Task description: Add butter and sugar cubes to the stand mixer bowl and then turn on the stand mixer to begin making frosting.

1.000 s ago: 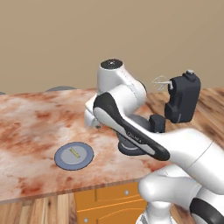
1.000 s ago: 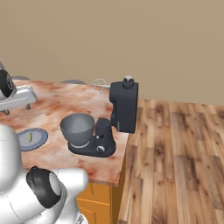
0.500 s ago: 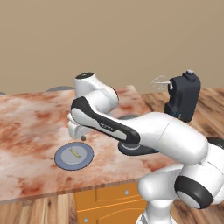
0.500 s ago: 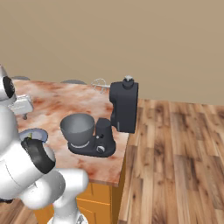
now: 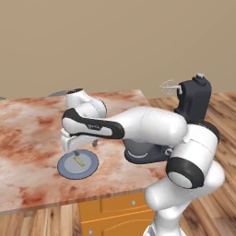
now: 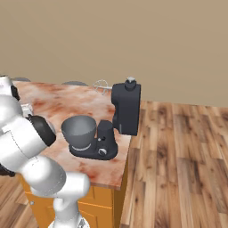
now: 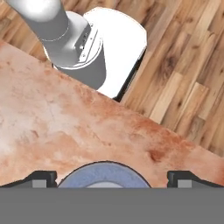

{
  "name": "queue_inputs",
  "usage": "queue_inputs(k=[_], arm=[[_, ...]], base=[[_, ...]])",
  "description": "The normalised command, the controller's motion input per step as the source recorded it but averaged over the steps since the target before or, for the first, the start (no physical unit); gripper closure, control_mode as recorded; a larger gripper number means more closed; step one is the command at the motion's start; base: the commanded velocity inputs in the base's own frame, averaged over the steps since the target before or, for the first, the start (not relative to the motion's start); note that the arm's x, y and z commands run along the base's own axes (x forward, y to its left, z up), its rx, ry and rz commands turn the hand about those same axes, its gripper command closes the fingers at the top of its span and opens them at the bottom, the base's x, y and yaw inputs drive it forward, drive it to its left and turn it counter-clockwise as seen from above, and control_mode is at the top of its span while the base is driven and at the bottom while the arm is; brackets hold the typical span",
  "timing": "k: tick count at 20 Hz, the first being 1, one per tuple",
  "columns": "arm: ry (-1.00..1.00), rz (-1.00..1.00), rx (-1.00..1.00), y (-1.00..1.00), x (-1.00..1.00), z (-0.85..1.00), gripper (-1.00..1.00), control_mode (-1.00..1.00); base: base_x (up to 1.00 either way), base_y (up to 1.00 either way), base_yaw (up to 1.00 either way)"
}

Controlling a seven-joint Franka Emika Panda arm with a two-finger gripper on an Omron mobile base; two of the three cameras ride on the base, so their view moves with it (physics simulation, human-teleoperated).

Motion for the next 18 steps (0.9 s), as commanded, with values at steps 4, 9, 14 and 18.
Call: queue_inputs(k=[4,9,14,18], arm=[[0.0,0.0,0.0,0.0,0.26,-0.59,-1.0,-1.0],[0.0,0.0,0.0,0.0,0.19,-0.55,-1.0,-1.0],[0.0,0.0,0.0,0.01,0.23,-0.46,-1.0,-1.0],[0.0,0.0,0.0,0.11,0.24,-0.34,-1.0,-1.0]], base=[[0.0,0.0,0.0],[0.0,0.0,0.0],[0.0,0.0,0.0],[0.0,0.0,0.0]])
